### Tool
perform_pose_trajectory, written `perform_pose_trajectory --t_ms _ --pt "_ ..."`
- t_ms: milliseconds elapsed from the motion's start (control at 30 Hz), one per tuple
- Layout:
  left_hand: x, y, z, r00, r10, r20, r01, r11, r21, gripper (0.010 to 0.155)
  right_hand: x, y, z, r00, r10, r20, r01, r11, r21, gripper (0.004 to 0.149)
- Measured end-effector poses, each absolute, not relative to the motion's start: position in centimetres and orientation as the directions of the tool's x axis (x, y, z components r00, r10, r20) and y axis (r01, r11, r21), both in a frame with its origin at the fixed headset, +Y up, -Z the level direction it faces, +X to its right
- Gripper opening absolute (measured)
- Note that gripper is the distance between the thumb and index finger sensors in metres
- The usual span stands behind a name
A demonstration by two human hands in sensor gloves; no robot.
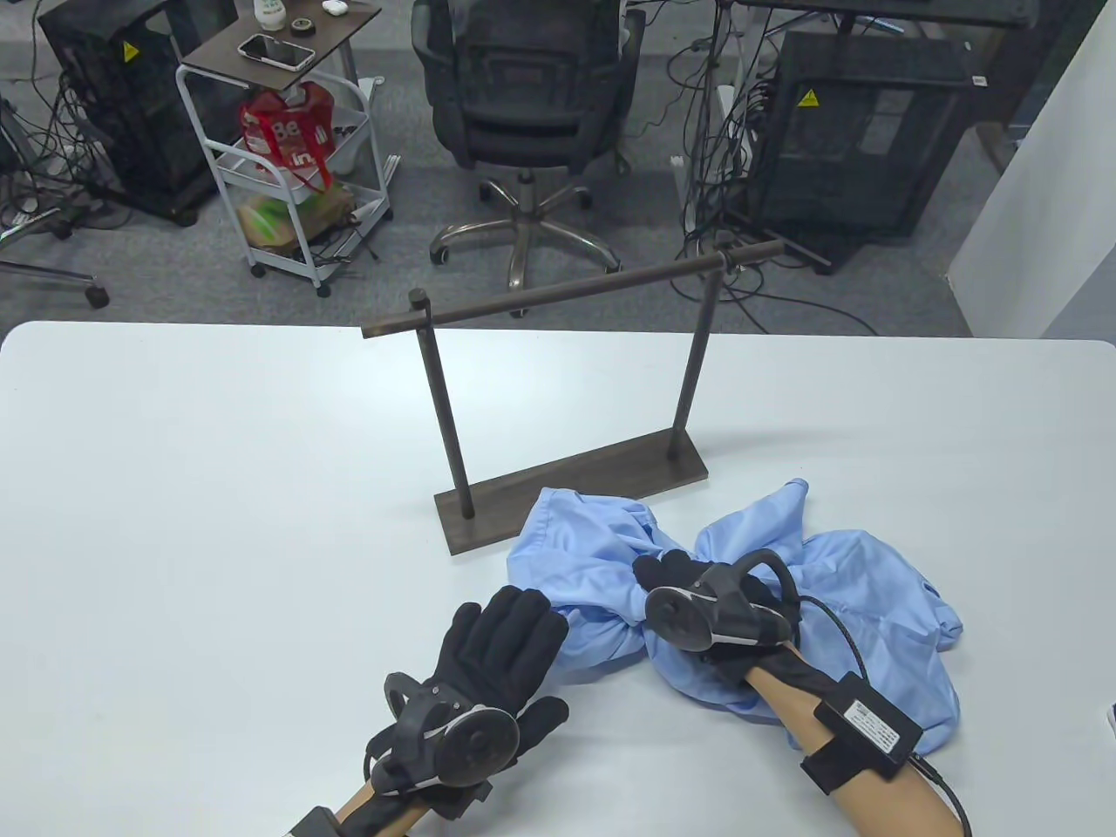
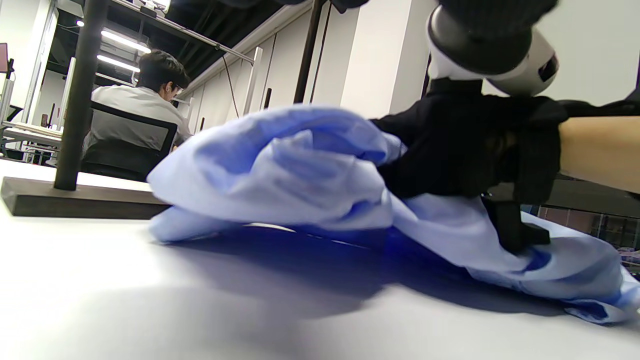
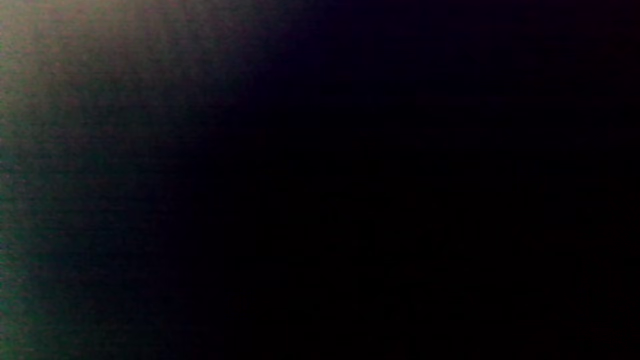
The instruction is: Hang long-sleeve shirt on desktop hanging rack
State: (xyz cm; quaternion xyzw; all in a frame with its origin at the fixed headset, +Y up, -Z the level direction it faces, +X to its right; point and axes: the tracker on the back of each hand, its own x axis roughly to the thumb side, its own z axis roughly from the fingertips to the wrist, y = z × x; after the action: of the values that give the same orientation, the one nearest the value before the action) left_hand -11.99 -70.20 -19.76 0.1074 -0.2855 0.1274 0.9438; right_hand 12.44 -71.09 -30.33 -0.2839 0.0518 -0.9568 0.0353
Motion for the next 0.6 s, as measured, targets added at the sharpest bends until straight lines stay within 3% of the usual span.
perform_pose_trajectory --t_ms 333,600 --pt "-11.8 -70.3 -19.6 0.801 0.172 0.573 -0.290 0.949 0.121 0.085 15.4 -65.0 -29.9 -0.904 -0.061 0.423 -0.101 -0.932 -0.349 0.052" --pt "-11.6 -70.3 -19.6 0.803 0.169 0.571 -0.280 0.953 0.112 0.085 16.4 -57.8 -28.7 -0.926 -0.031 0.376 -0.190 -0.823 -0.535 0.052"
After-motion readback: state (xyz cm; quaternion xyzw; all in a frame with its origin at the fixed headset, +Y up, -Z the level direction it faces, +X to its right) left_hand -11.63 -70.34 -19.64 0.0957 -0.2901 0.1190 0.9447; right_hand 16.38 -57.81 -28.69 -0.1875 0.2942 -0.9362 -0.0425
